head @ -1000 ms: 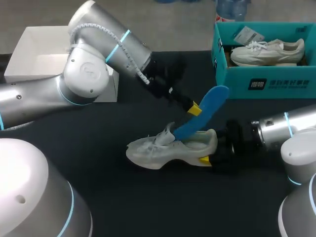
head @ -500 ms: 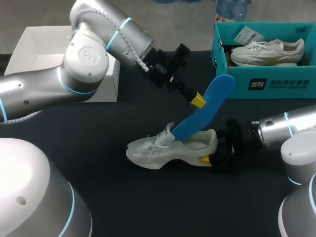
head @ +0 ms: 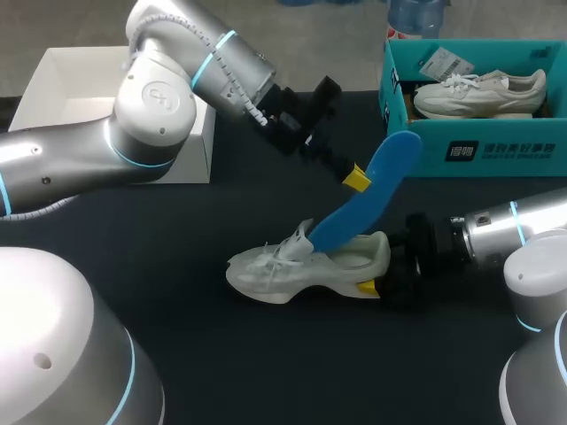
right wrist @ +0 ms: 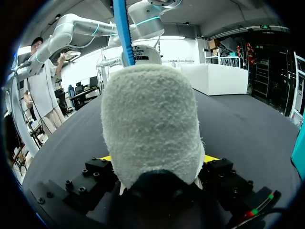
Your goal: Take the shoe out of the shoebox, open the shoe tongue, remove and reinsert the insole, then place the shoe into the shoebox
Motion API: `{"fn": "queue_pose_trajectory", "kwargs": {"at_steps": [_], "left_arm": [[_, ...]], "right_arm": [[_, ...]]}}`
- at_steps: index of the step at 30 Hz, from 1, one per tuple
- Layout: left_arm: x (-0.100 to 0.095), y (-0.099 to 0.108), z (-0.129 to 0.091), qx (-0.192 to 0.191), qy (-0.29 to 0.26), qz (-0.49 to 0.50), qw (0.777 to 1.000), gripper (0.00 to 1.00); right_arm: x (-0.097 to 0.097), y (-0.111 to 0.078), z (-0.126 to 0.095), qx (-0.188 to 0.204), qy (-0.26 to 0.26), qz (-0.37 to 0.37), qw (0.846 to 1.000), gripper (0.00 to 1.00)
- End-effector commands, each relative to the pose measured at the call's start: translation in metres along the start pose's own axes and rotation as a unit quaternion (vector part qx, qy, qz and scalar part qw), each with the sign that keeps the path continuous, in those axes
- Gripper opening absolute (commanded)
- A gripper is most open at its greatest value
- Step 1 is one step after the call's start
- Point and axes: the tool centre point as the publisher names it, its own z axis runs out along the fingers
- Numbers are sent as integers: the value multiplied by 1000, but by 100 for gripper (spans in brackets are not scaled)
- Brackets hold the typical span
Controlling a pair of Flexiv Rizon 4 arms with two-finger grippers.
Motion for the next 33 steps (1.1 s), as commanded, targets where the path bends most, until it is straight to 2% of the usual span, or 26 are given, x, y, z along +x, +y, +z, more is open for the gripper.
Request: {"fn": "queue_pose_trajectory", "kwargs": {"at_steps": [1,8,18,25,33], "left_arm": [[10,1,-9,22,1,-12,1000,0],[45,-19,-28,121,63,-47,990,0],[104,-46,-46,199,97,-37,974,0],[144,-62,-64,236,127,-27,963,0],[180,-65,-80,243,168,-23,955,0]], "right_arm": [[1,1,1,2,-1,0,1000,0],[1,1,1,2,-1,0,1000,0],[1,1,1,2,-1,0,1000,0],[1,1,1,2,-1,0,1000,0],[1,1,1,2,-1,0,1000,0]]}}
